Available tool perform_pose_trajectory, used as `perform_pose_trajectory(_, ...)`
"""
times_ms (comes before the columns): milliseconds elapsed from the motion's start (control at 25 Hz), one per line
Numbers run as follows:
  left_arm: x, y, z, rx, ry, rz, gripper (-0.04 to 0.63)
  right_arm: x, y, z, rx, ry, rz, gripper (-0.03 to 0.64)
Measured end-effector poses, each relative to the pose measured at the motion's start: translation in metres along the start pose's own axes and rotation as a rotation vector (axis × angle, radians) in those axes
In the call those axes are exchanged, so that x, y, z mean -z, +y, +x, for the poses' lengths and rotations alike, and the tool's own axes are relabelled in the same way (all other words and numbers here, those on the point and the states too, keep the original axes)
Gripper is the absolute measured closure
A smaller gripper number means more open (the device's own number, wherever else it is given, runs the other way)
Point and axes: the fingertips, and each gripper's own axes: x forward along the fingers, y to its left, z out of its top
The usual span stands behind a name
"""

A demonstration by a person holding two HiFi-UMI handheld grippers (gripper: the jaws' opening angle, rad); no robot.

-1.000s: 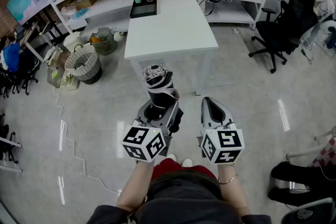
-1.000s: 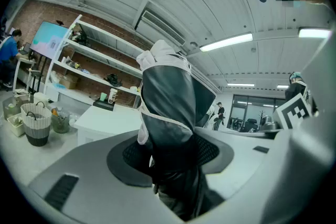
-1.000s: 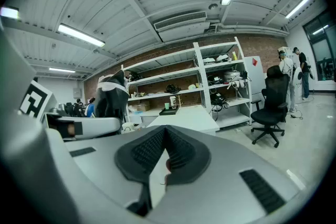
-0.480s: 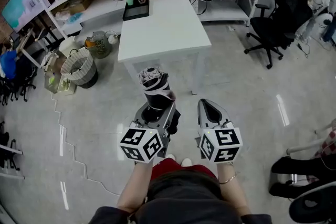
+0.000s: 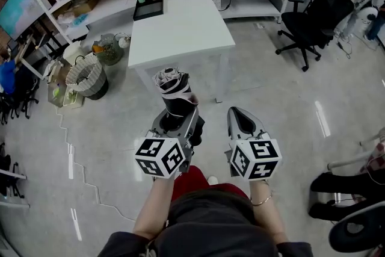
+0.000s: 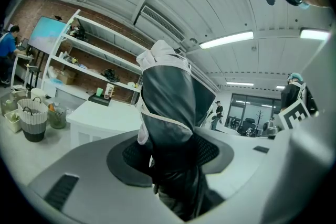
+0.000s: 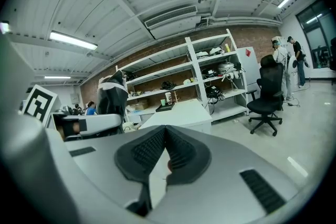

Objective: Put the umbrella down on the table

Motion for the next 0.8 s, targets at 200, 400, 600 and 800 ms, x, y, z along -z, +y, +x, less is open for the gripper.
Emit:
perform_pose_trajectory(200, 0.003, -0.001, 0.010, -0.001, 0.003, -0.006, 0.386, 0.000, -0.012, 0.002, 0.008, -0.001, 0.004, 0.598)
perform_pose_trajectory(400, 0.004, 0.001, 0.025, 0.004, 0.024, 0.000, 0.387, -0.006, -0.019, 0.008, 0.009, -0.007, 0.019, 0.598)
perform_pose_trajectory(600, -0.002, 0.004, 0.048, 0.023, 0.036, 0.008, 0.385, -0.013, -0.033, 0.024, 0.031, -0.009, 0.024, 0.598)
perform_pose_trajectory(800, -0.007, 0.017, 0.074, 0.036, 0.038, 0.005, 0.385, -0.016, -0.047, 0.044, 0.059, -0.003, 0.024, 0.598)
